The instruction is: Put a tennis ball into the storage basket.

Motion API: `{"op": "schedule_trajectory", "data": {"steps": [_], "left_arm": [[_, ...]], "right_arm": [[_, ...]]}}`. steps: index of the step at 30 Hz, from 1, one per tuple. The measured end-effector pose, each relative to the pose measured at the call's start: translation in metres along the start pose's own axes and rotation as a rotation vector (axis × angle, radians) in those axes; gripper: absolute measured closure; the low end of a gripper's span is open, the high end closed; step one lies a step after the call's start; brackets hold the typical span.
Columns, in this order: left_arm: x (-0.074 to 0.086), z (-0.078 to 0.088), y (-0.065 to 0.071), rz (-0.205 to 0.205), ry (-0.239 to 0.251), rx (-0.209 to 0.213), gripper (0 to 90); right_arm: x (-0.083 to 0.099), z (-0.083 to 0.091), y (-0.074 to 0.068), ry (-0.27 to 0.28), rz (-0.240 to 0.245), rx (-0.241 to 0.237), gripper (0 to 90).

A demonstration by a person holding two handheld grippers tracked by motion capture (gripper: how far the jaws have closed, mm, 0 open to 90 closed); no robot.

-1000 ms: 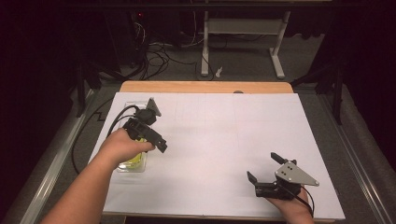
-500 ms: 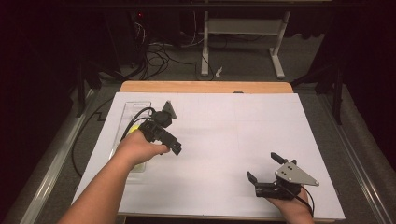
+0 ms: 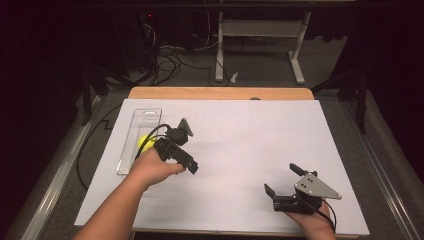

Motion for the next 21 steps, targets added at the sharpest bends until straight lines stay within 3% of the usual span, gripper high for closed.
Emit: {"op": "schedule_trajectory", "data": {"steps": [3, 9, 16, 18, 21], "left_arm": [[0.011, -0.004, 0.0, -0.03, -0.001, 0.015, 0.7], [0.03, -0.009, -0.006, -0.002, 0.05, 0.073, 0.7], [0.046, -0.011, -0.023, 0.064, 0.126, 0.166, 0.8], [0.051, -0.009, -0.023, 0.039, 0.169, 0.184, 1.2], [0.059, -0.004, -0.015, 0.03, 0.191, 0.221, 1.1]], "right_arm": [[0.0, 0.0, 0.0, -0.001, 0.0, 0.0, 0.4], [0.0, 0.0, 0.0, 0.0, 0.0, 0.0, 0.4], [0.001, -0.001, -0.001, -0.003, 0.0, -0.002, 0.4], [0.001, -0.001, -0.001, -0.005, 0.0, -0.001, 0.4], [0.001, -0.001, -0.001, -0.007, -0.001, 0.002, 0.4]]}}
Point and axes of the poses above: each handheld gripper's, and its own axes: z roughly backward along the jaws, x roughly out of its underside, y roughly to its right, the point moved 2 cm from there along -z, roughly forward along the jaws, and after that the axes turned 13 degrees about y, right-handed, at the moved point
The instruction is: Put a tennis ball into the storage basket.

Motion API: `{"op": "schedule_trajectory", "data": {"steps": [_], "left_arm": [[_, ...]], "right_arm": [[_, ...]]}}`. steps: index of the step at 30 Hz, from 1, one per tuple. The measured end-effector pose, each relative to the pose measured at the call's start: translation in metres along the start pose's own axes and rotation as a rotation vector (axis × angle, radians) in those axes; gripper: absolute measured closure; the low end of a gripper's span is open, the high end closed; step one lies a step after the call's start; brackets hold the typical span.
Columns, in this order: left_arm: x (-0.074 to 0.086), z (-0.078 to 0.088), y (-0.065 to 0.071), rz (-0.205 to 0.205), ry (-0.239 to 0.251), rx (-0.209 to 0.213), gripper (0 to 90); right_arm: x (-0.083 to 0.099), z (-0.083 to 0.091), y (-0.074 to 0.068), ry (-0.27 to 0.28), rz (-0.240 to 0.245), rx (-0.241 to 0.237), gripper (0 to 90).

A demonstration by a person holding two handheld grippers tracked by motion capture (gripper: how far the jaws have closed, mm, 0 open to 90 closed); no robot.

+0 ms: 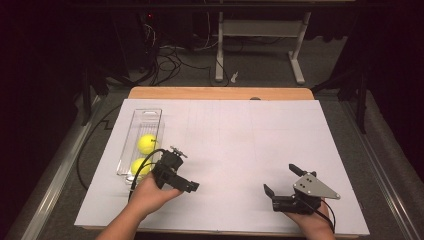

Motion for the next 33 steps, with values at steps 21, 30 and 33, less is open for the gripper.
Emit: {"op": "schedule_trajectory", "data": {"steps": [21, 30, 33], "left_arm": [[0.02, -0.003, -0.01, 0.002, 0.187, 0.117, 0.8], [0.022, 0.005, -0.012, 0.005, 0.253, 0.208, 0.3], [0.021, 0.009, -0.01, 0.007, 0.277, 0.242, 0.3]], "right_arm": [[0.002, 0.0, 0.001, -0.002, -0.015, 0.007, 0.4], [0.002, 0.0, 0.002, -0.004, -0.023, 0.018, 0.4], [0.003, -0.001, 0.002, -0.003, -0.026, 0.021, 0.4]]}}
Point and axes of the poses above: each handheld gripper's, and its own axes: z roughly backward along the jaws, x roughly out of its underside, y roughly to its right, the point moved 2 cm from there along -z, roughly forward along the jaws, and after that the axes turned 13 degrees about y, right-handed, at the moved point
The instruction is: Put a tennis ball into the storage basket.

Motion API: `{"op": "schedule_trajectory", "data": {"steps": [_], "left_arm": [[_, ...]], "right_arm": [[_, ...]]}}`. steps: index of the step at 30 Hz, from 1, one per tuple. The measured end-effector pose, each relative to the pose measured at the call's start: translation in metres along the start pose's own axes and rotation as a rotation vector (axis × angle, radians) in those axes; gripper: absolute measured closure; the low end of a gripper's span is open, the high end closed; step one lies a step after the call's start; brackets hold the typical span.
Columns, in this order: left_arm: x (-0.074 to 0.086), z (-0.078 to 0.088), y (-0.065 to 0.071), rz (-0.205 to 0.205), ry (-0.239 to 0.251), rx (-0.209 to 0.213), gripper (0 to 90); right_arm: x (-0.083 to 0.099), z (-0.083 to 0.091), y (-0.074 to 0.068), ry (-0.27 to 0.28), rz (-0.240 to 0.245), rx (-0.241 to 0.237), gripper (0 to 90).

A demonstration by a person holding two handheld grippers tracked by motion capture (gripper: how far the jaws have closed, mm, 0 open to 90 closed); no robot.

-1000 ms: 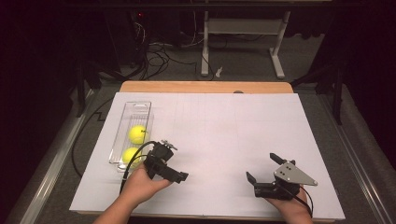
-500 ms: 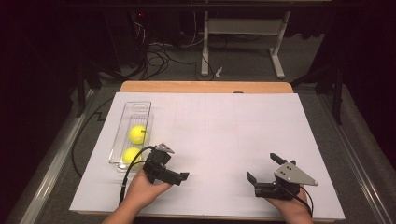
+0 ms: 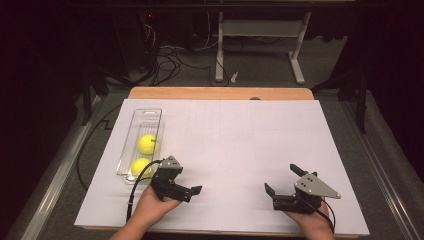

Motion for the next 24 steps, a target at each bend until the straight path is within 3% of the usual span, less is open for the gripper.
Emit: {"op": "schedule_trajectory", "data": {"steps": [3, 11, 16, 19, 22, 24], "left_arm": [[-0.006, 0.005, 0.003, 0.023, 0.031, 0.05, 0.3], [-0.023, 0.026, 0.009, 0.013, 0.153, 0.175, 0.2], [-0.031, 0.035, 0.008, 0.006, 0.21, 0.197, 0.2], [-0.038, 0.042, 0.008, -0.021, 0.245, 0.2, 0.2], [-0.043, 0.051, 0.004, -0.045, 0.281, 0.193, 0.2], [-0.048, 0.056, -0.001, -0.035, 0.306, 0.18, 0.2]], "right_arm": [[0.0, 0.0, 0.0, -0.001, -0.002, 0.005, 0.4], [-0.005, 0.002, -0.001, 0.021, -0.016, 0.019, 0.4], [-0.009, 0.005, -0.001, 0.041, -0.028, 0.023, 0.4], [-0.011, 0.007, -0.001, 0.051, -0.028, 0.023, 0.4], [-0.012, 0.009, 0.0, 0.058, -0.031, 0.025, 0.4], [-0.012, 0.009, 0.0, 0.063, -0.033, 0.025, 0.4]]}}
Point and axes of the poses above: each handheld gripper's, and its own axes: z roughly backward along the jaws, x roughly out of its underside, y roughly to its right, the point moved 2 cm from there along -z, roughly forward along the jaws, and after that the axes turned 13 degrees about y, right-handed, at the moved point
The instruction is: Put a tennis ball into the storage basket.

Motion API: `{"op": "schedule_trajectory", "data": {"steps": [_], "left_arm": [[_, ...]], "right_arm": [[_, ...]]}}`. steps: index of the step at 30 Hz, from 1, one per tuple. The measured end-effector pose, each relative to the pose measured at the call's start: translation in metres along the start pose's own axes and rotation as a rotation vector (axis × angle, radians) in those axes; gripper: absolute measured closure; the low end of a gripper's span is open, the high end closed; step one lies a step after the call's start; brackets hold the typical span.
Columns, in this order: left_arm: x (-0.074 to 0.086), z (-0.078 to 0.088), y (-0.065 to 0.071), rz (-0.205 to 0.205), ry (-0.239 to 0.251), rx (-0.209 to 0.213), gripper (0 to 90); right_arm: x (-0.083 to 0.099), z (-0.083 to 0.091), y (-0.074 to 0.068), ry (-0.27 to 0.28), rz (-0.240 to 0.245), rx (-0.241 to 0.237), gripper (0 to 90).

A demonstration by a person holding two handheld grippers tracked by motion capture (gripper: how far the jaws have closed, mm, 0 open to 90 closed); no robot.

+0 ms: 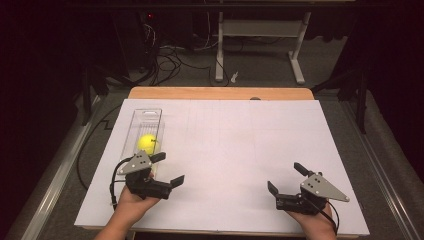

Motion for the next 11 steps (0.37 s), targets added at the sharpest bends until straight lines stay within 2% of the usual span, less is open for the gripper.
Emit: {"op": "schedule_trajectory", "data": {"steps": [3, 11], "left_arm": [[-0.0037, 0.0006, -0.0033, 0.022, 0.018, -0.011, 0.2], [-0.0037, 0.0013, -0.0006, 0.019, 0.033, -0.004, 0.2]], "right_arm": [[-0.0003, 0.0006, 0.0, 0.002, 0.004, -0.004, 0.4], [-0.0011, 0.0011, 0.0002, 0.005, 0.009, -0.01, 0.4]]}}
Point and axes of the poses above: each handheld gripper's, and its own axes: z roughly backward along the jaws, x roughly out of its underside, y roughly to its right, the point moved 2 cm from there along -z, roughly forward along the jaws, and after that the axes turned 13 degrees about y, right-handed, at the moved point
